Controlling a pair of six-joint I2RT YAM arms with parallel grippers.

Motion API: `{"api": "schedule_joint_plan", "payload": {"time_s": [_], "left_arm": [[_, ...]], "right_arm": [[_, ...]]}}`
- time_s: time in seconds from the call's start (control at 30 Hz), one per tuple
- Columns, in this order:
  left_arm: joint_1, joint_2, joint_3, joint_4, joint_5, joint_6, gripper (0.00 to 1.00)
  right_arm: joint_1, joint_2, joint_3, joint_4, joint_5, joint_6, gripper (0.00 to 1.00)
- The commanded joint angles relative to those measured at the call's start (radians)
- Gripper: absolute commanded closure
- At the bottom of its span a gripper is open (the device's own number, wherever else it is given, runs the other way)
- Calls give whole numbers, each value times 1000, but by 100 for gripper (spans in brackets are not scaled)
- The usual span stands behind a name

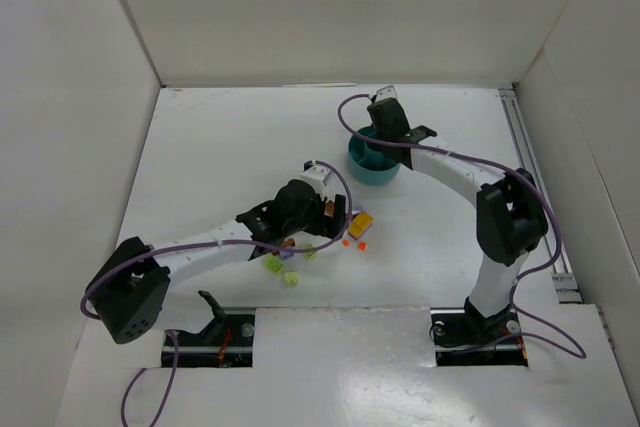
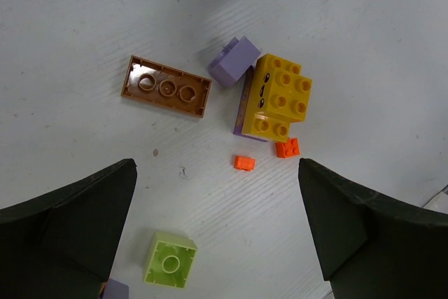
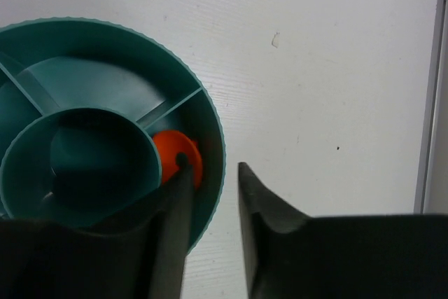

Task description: Sort the legos into containers by color

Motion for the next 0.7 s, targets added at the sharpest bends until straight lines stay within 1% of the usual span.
{"api": "schedule_joint_plan", "payload": {"time_s": [0.0,0.07,0.2,0.3,0.37,0.43,0.47,0.53,0.57,0.6,0.67], "left_arm": [[-10,-3,49,-7,-27,29,0],[-10,-3,49,-7,-17,29,0],[-10,-37,49,-7,-17,29,0],[-10,-63,40,-7,-8,29,0],[-10,-77,31,-7,2,29,0],[-10,-89,31,2,14,29,0],[-10,-100,20,2,14,29,0],[-19,-111,20,2,23,29,0],[-19,-111,20,2,23,29,0],[-28,-111,20,2,23,29,0],[-69,-99,20,2,-18,47,0]], "right_arm": [[8,-7,49,3,22,14,60],[8,-7,49,3,22,14,49],[17,-75,49,-30,22,14,46],[43,-149,-21,-21,22,14,43],[52,-247,-120,0,-42,3,43],[63,-324,-208,66,-106,-21,42],[63,-402,-296,86,-137,-22,42],[72,-479,-377,109,-217,-22,41],[72,-549,-445,109,-238,-22,41],[72,-583,-475,95,-255,-22,41],[81,-679,-559,63,-278,-22,40]]}}
